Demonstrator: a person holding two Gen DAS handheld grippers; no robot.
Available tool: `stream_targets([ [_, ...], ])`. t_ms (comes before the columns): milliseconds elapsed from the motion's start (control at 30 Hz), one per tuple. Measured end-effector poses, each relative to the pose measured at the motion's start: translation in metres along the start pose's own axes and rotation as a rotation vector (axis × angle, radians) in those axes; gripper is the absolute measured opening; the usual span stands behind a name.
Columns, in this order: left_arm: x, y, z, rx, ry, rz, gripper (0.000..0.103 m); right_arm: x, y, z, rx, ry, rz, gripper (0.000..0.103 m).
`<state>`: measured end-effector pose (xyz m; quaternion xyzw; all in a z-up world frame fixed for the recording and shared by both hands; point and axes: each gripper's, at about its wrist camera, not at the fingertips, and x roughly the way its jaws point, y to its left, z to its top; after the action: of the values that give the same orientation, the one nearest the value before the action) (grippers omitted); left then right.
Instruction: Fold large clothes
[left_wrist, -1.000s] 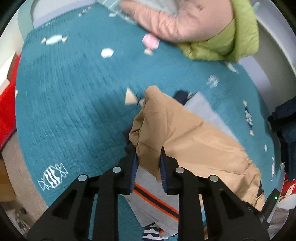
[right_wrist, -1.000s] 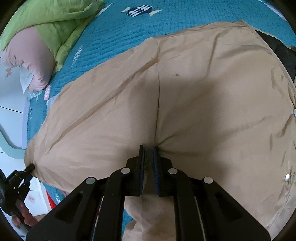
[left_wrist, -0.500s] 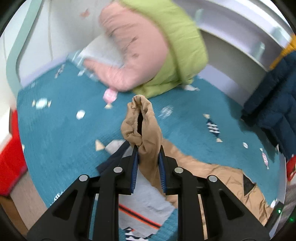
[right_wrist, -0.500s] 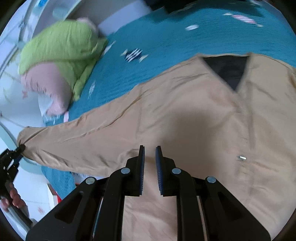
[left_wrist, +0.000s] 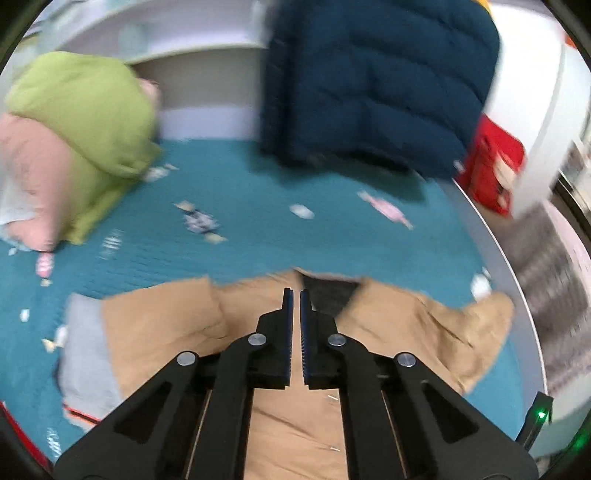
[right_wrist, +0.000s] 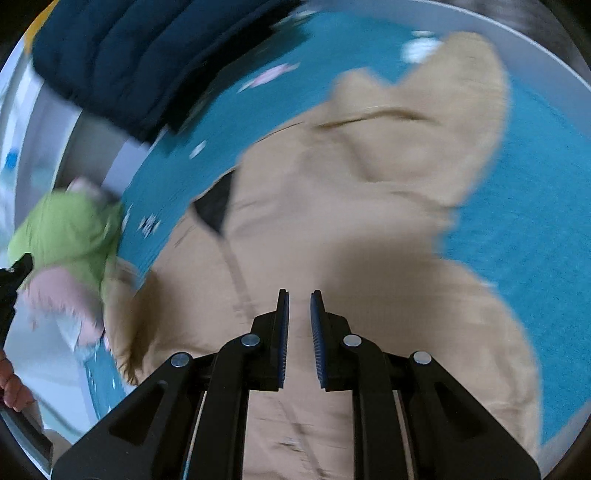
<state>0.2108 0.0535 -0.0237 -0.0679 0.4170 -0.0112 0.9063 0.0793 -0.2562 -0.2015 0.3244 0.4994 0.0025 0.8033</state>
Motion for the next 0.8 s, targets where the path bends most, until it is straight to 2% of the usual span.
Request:
stream_targets([
  [33, 0.007, -0.010, -0.008, 0.006, 0.021, -0.008, 0.005, -0.007, -0.012, 0.001, 0.021, -0.014, -0.013, 0.013],
  [100, 0.015, -0.014, -0.020, 0.016, 0.032, 0.012, 0.020, -0.020, -0.035, 0.004, 0.067, -0.043, -0.041, 0.014],
  [133, 0.017, -0.013, -0.027, 0.010, 0.031, 0.037, 0.034, -0.021, -0.042, 0.005, 0.088, -0.050, -0.050, 0.014],
  [233, 0.025, 0.009, -0.043, -0.050, 0.071, 0.075, 0.037, -0.018, -0.055, 0.008, 0.136, -0.041, -0.056, 0.014],
  [300, 0.029, 0.028, -0.052, -0.030, 0.110, 0.083, 0.060, -0.013, -0.051, 0.010, 0.135, -0.029, -0.054, 0.014],
  [333, 0.031, 0.040, -0.057, -0.026, 0.106, 0.112, 0.088, -0.011, -0.049, 0.009, 0.128, -0.021, -0.048, 0.014],
  [367, 0.031, 0.050, -0.062, -0.020, 0.086, 0.134, 0.092, -0.005, -0.042, 0.008, 0.114, -0.005, -0.035, 0.014],
  [400, 0.039, 0.062, -0.064, -0.017, 0.070, 0.158, 0.092, -0.004, -0.040, 0.007, 0.104, 0.005, -0.027, 0.015],
  [433, 0.048, 0.073, -0.065, -0.021, 0.094, 0.179, 0.092, -0.003, -0.039, 0.006, 0.091, 0.013, -0.022, 0.016],
  [467, 0.062, 0.084, -0.067, -0.034, 0.154, 0.190, 0.092, 0.001, -0.033, 0.004, 0.073, 0.026, -0.018, 0.018],
  [500, 0.080, 0.098, -0.068, -0.075, 0.219, 0.156, 0.092, 0.006, -0.027, 0.002, 0.057, 0.039, -0.016, 0.019],
  [567, 0.096, 0.115, -0.068, -0.127, 0.216, 0.099, 0.092, 0.013, -0.018, 0.000, 0.031, 0.062, -0.014, 0.020],
  [600, 0.102, 0.120, -0.067, -0.120, 0.195, 0.102, 0.092, 0.017, -0.013, -0.002, 0.017, 0.075, -0.014, 0.020],
  [700, 0.128, 0.118, -0.067, 0.045, 0.245, 0.093, 0.092, 0.027, 0.000, -0.003, -0.021, 0.105, -0.016, 0.021],
  [733, 0.136, 0.114, -0.068, 0.126, 0.275, 0.086, 0.092, 0.029, 0.002, -0.004, -0.031, 0.110, -0.016, 0.022],
  [800, 0.147, 0.105, -0.071, 0.268, 0.287, 0.073, 0.092, 0.038, 0.010, -0.004, -0.053, 0.126, -0.016, 0.026],
])
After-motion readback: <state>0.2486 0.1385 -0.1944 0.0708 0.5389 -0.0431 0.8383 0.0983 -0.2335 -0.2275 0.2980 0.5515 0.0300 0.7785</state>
